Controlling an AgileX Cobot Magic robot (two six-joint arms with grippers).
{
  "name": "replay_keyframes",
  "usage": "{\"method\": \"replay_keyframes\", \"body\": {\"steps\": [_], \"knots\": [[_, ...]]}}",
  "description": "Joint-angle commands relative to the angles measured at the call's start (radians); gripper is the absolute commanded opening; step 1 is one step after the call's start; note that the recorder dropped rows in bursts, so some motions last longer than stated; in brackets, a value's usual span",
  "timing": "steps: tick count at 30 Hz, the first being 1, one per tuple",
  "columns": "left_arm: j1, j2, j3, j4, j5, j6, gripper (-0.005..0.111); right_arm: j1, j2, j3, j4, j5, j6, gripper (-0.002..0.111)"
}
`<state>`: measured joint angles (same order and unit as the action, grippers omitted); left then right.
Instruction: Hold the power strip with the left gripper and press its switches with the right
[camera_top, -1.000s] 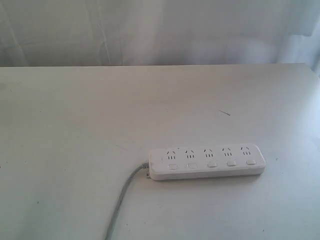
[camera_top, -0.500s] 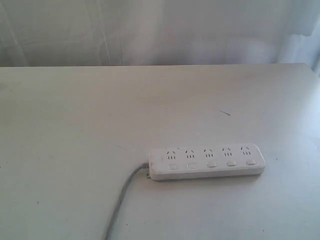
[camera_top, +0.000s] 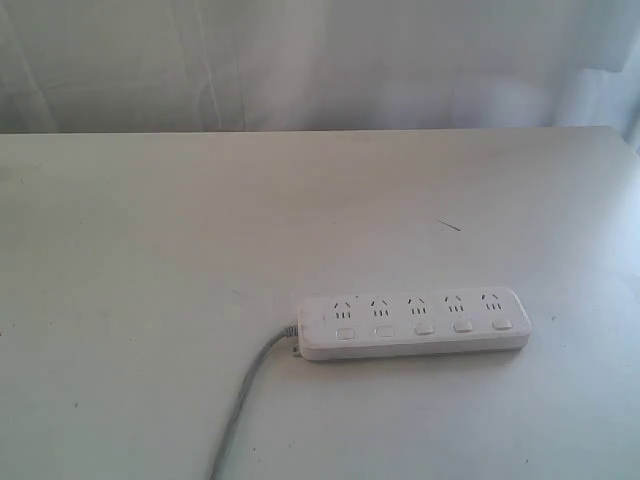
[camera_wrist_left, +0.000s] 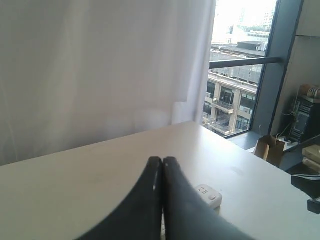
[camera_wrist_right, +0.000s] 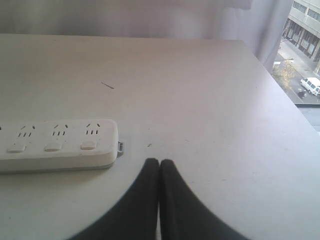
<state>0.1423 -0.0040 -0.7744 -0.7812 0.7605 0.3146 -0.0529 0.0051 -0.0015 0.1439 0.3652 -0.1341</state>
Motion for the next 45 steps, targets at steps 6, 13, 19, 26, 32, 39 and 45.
{"method": "replay_keyframes", "body": {"steps": [6,13,19,26,32,39,45], "knots": [[-0.005,0.004,-0.007,-0.024,-0.19,-0.019,0.0,-0.005,-0.005,0.002,0.0,-0.011,0.002,0.0],[-0.005,0.02,-0.013,-0.052,-0.717,-0.028,0.0,-0.005,-0.005,0.002,0.0,-0.013,0.002,0.0],[-0.005,0.26,-0.191,-0.064,-0.333,0.238,0.0,-0.005,-0.005,0.002,0.0,-0.013,0.002,0.0],[-0.005,0.574,-0.479,-0.277,0.134,0.692,0.0,-0.005,-0.005,0.002,0.0,-0.013,0.002,0.0],[-0.005,0.743,-0.636,-0.061,0.263,0.566,0.0,-0.005,-0.005,0.002,0.0,-0.013,0.002,0.0],[-0.005,0.819,-0.629,-0.156,0.329,0.505,0.0,-0.005,-0.005,0.002,0.0,-0.013,0.002,0.0],[-0.005,0.83,-0.629,-0.263,0.292,0.448,0.0,-0.005,-0.005,0.002,0.0,-0.013,0.002,0.0]]}}
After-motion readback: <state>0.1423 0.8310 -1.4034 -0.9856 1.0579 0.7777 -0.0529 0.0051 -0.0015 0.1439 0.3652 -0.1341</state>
